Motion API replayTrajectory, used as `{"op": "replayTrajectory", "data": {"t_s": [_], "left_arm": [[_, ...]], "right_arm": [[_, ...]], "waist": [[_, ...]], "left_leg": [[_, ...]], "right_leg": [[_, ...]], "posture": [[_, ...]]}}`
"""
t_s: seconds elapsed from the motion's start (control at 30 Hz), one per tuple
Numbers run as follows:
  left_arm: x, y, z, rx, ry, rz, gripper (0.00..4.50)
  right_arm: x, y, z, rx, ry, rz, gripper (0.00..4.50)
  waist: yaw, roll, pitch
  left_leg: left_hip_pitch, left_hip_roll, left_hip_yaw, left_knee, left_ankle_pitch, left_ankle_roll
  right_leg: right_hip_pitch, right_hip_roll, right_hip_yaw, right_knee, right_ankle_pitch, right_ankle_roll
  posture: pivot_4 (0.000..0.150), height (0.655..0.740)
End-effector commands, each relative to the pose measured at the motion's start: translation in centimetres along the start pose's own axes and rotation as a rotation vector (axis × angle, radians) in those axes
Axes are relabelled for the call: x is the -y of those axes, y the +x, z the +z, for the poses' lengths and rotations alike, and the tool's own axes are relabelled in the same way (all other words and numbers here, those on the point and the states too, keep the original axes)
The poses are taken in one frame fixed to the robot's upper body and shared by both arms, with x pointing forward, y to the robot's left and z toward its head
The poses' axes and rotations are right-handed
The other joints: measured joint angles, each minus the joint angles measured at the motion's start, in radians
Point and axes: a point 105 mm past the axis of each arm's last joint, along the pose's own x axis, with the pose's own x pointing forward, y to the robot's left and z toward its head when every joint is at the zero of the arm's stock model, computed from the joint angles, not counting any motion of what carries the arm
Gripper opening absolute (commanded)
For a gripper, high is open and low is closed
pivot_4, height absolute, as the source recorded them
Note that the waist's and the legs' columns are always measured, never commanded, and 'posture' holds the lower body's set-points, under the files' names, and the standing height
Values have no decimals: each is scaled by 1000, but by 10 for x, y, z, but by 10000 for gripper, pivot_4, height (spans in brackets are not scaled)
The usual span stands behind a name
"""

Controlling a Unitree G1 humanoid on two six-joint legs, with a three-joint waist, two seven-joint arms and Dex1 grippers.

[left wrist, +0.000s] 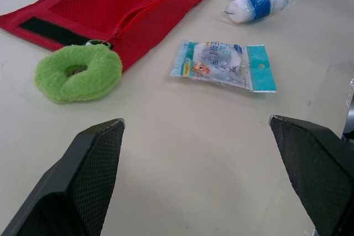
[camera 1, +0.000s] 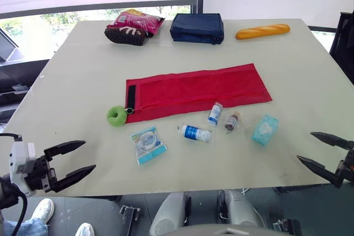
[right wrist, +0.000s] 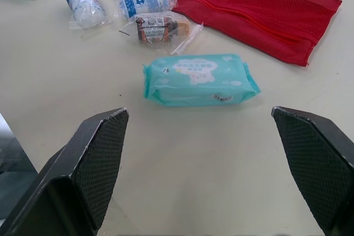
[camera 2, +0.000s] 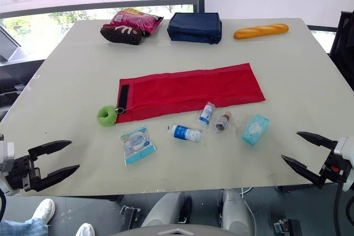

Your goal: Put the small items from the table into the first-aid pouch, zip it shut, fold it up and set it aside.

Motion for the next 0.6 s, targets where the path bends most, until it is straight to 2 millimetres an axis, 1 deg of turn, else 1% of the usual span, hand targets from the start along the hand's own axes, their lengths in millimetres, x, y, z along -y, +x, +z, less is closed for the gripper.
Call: {"op": "replayTrajectory", "data": {"t_s": [0.03, 0.5, 0.6], "left_arm": [[-2, -5, 10, 6, 44, -15, 45000], [-3, -6, 13, 3, 49, -9, 45000], [0, -3, 12, 2, 33, -19, 45000]], "right_arm": [[-1, 2, 9, 21, -33, 13, 44291], [-7, 8, 15, 30, -25, 29, 44291], [-8, 8, 15, 36, -22, 34, 44291]], "waist": [[0, 0, 0], [0, 0, 0], [0, 0, 0]], "left_leg": [[0, 0, 0, 0, 0, 0], [0, 0, 0, 0, 0, 0], [0, 0, 0, 0, 0, 0]], "right_leg": [[0, 0, 0, 0, 0, 0], [0, 0, 0, 0, 0, 0], [0, 0, 0, 0, 0, 0]], "posture": [[1500, 7397], [1500, 7397], [1500, 7397]]}}
